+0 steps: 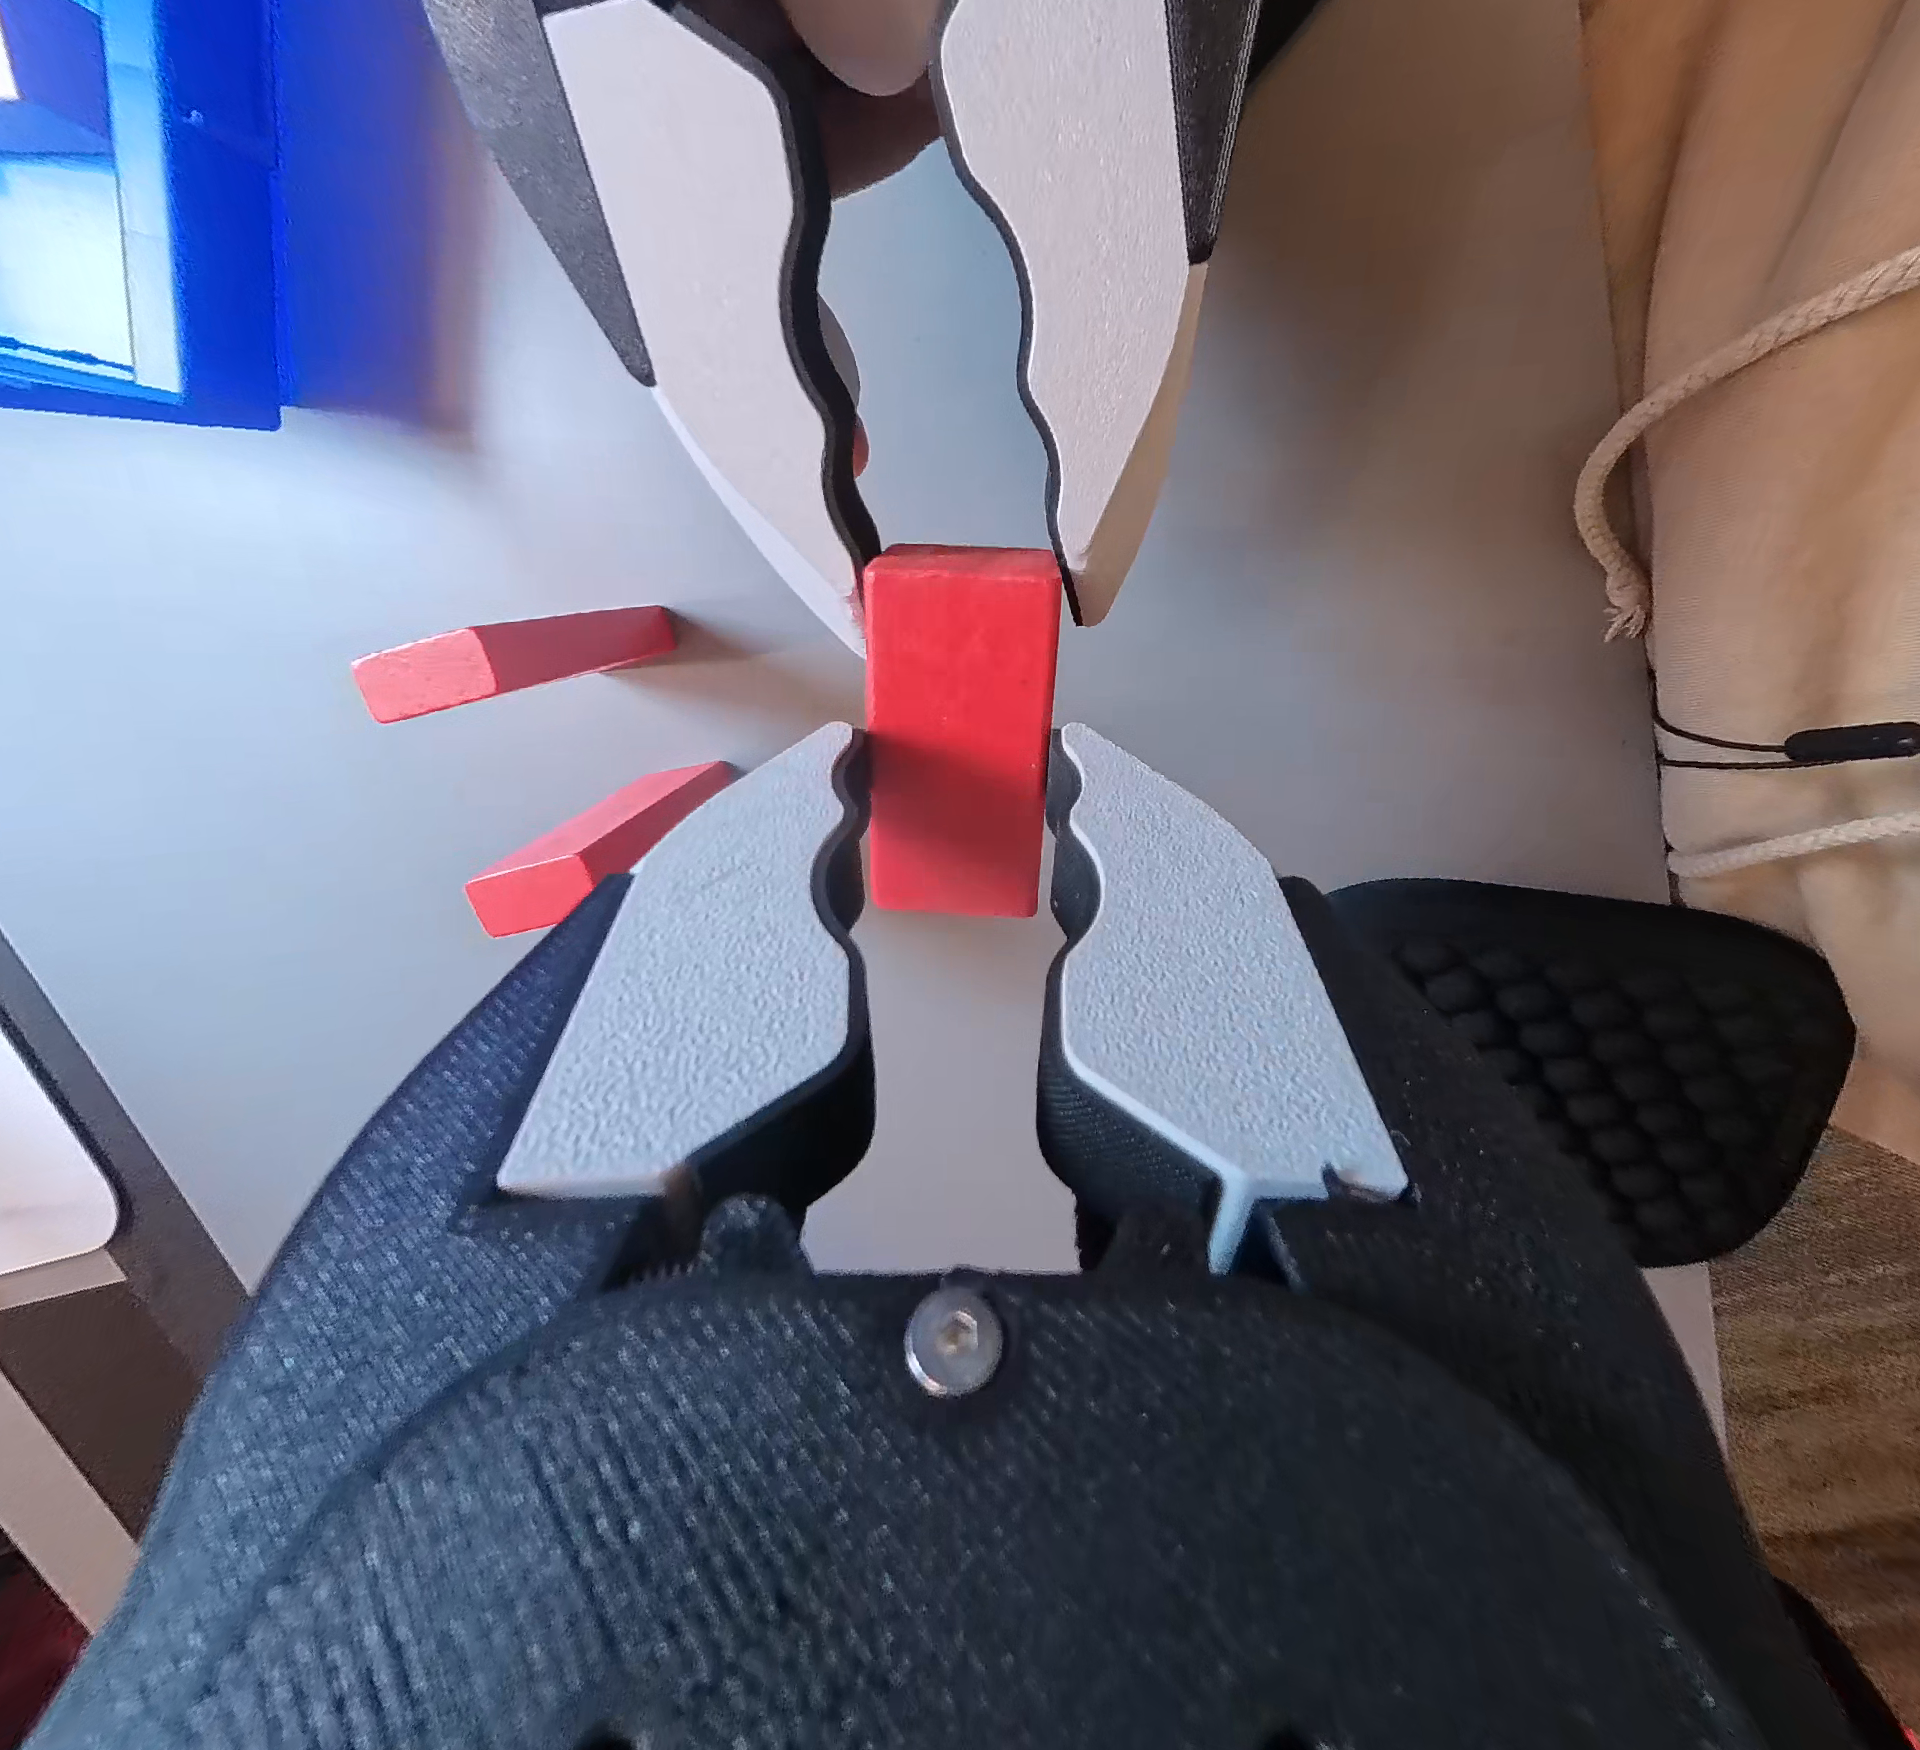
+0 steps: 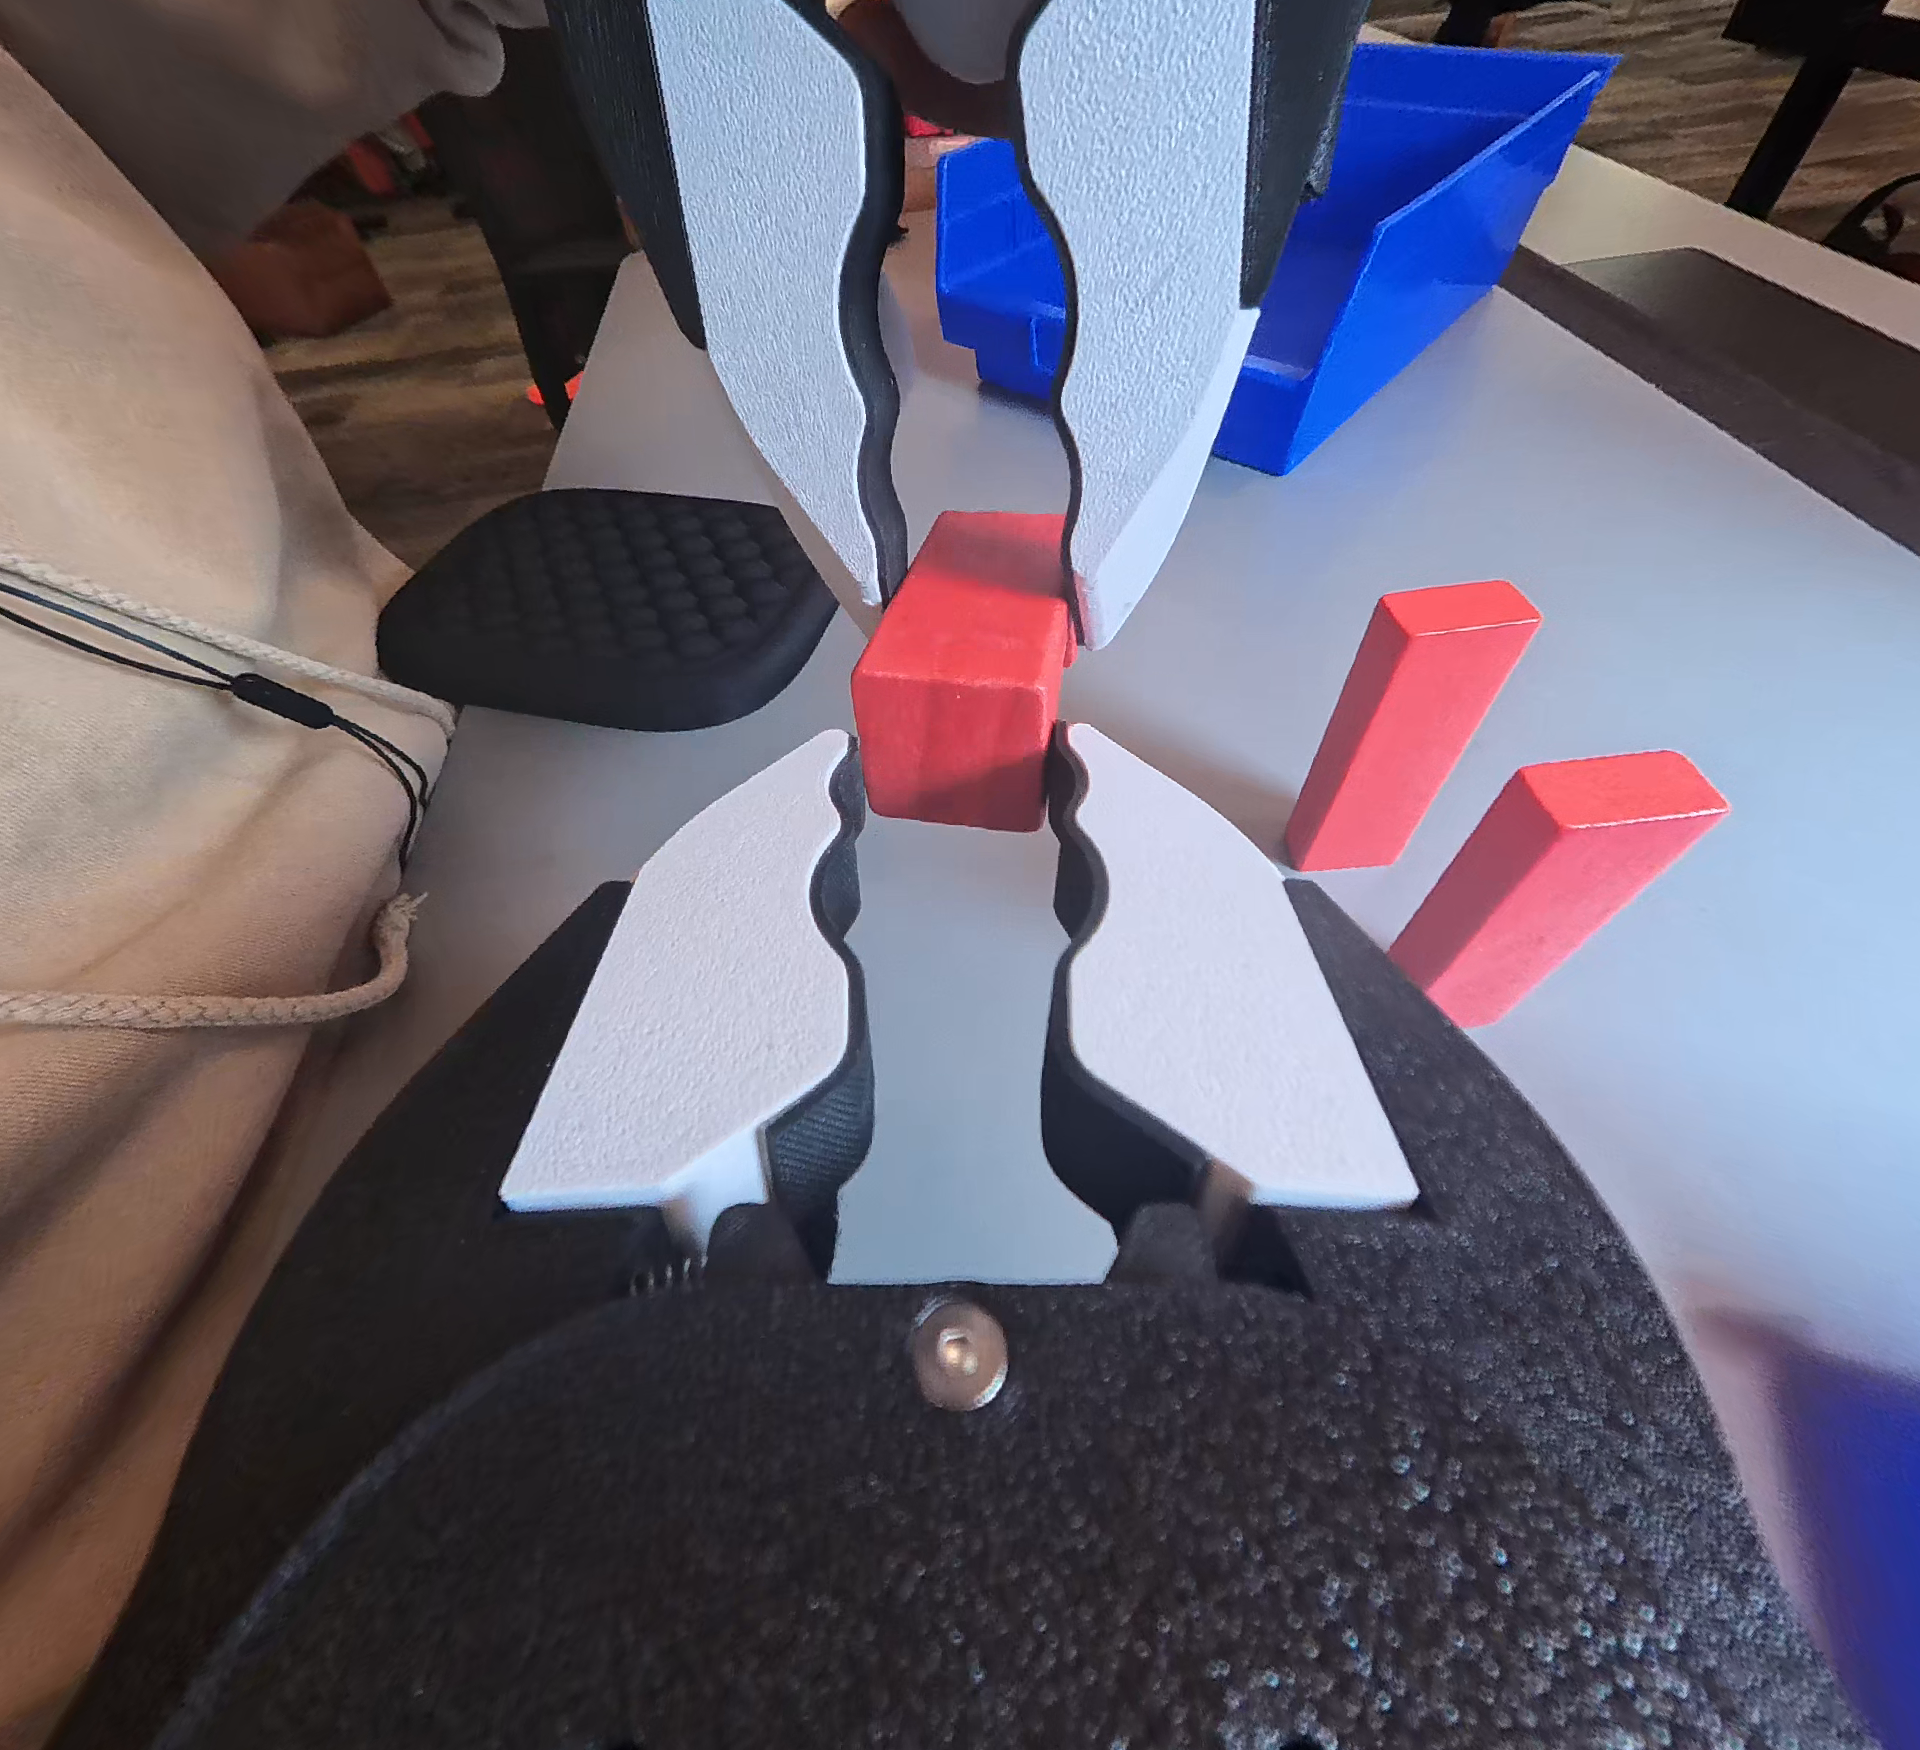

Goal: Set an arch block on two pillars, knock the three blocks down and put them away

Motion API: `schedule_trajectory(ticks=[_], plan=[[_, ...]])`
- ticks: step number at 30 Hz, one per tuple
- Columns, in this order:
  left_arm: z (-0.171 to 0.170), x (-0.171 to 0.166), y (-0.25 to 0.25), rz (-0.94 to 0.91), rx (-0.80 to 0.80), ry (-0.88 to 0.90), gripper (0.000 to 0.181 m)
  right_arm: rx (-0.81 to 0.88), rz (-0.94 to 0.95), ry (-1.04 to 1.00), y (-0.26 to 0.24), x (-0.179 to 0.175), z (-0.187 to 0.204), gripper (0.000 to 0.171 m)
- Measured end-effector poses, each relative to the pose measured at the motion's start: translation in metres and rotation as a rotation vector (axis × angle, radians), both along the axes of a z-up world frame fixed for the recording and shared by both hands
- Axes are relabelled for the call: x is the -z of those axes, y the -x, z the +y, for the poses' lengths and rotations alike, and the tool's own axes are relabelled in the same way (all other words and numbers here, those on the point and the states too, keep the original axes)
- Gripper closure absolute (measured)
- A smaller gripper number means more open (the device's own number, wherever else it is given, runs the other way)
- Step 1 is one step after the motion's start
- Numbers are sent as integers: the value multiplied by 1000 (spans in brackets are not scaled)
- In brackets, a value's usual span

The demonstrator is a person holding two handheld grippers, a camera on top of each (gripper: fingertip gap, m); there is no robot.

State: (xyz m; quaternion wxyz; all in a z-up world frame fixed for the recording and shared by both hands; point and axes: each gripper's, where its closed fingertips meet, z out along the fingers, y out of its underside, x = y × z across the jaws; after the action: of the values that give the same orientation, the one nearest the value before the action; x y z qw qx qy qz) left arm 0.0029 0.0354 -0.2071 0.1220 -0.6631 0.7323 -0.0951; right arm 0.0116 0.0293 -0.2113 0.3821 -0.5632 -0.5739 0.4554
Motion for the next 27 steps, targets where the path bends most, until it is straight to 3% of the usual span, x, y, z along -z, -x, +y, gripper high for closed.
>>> schedule_trajectory(ticks=[27], plan=[[9,-1,0,30,-168,100,149,67,6,14,-5,-1,17,139]])
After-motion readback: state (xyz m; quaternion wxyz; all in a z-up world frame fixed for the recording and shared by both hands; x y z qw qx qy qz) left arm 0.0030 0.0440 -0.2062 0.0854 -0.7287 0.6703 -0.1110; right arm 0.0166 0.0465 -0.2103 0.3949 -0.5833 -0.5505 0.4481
